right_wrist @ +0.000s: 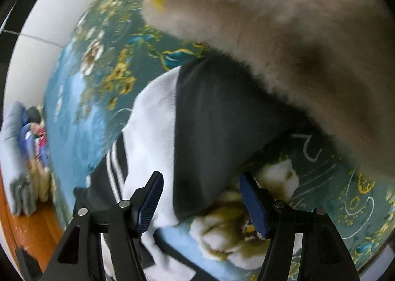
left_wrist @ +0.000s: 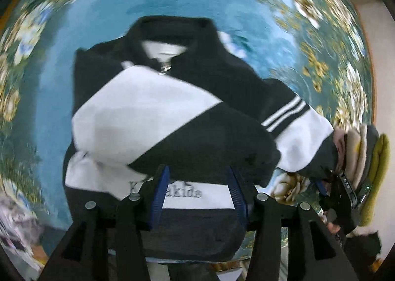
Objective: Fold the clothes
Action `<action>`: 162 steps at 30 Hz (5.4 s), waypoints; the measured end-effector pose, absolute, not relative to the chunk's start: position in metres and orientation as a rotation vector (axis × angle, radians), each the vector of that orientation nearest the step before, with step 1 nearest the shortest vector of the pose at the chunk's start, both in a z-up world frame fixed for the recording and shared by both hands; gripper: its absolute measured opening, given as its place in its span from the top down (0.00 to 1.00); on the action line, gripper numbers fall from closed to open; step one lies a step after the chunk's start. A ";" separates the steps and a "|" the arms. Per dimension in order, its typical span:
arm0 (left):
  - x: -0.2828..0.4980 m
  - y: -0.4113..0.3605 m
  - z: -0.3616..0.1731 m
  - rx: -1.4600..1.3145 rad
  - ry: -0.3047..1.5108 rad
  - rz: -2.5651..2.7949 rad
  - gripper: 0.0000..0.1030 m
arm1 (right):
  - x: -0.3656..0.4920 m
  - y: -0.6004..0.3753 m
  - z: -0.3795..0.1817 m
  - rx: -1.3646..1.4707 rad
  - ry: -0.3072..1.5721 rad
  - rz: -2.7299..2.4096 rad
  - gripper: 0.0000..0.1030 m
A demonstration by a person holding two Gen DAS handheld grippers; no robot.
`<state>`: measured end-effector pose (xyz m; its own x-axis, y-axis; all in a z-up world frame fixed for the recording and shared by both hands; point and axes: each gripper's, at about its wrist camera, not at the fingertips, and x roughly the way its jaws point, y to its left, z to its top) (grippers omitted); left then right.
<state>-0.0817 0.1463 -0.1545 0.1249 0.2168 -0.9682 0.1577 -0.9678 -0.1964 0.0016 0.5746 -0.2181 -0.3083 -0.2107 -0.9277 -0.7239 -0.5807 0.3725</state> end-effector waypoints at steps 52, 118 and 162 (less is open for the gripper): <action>-0.079 0.313 -0.149 -1.766 0.526 1.798 0.44 | 0.047 0.441 -0.145 -1.829 0.591 2.294 0.35; -0.107 0.020 -0.171 -2.086 -0.441 2.174 0.87 | -0.009 0.367 -0.177 -2.153 0.524 2.267 0.35; -0.036 -0.075 -0.228 -2.333 -0.487 1.951 0.46 | 0.032 0.363 -0.178 -2.094 0.772 2.125 0.31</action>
<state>-0.0360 -0.0751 -0.2275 0.1482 0.2785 -0.9489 0.2005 -0.9481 -0.2469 0.0320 0.3630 -0.1778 -0.0757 -0.2988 -0.9513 -0.3814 -0.8728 0.3045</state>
